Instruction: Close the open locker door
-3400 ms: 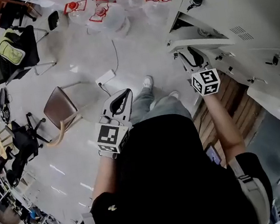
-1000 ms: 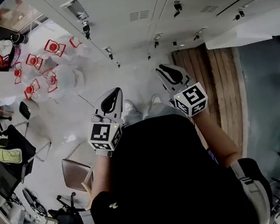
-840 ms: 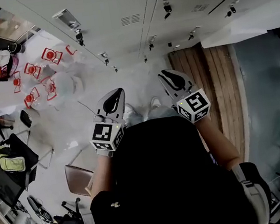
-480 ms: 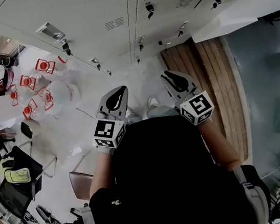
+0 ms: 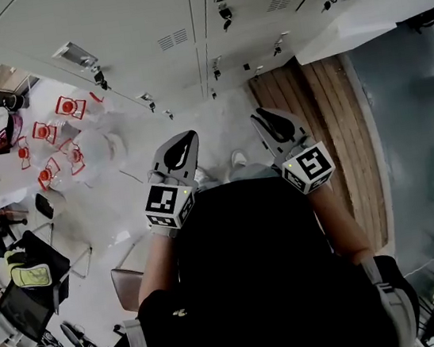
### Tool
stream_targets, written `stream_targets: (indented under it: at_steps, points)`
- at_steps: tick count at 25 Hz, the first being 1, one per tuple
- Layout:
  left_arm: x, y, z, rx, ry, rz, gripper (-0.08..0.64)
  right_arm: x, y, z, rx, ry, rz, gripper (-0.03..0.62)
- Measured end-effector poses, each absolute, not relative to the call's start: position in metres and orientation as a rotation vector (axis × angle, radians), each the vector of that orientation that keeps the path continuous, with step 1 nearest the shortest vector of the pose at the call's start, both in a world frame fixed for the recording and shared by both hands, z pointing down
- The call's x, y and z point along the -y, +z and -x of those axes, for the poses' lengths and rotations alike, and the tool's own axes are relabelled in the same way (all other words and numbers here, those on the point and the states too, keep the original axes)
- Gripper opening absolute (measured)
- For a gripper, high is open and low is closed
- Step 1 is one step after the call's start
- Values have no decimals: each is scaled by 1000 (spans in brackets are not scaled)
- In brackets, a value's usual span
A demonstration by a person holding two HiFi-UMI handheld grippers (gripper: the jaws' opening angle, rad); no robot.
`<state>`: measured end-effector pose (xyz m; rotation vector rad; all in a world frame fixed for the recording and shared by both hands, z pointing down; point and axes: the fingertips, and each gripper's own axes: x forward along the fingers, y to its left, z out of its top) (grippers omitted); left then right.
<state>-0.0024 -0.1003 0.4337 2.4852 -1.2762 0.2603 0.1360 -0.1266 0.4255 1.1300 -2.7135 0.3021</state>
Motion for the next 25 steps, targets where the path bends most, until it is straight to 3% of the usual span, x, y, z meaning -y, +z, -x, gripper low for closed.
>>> stream_targets:
  at_steps: [25]
  points:
    - [101, 436, 29, 1376, 286, -2439, 23, 135, 431, -132, 2730, 324, -1109, 77]
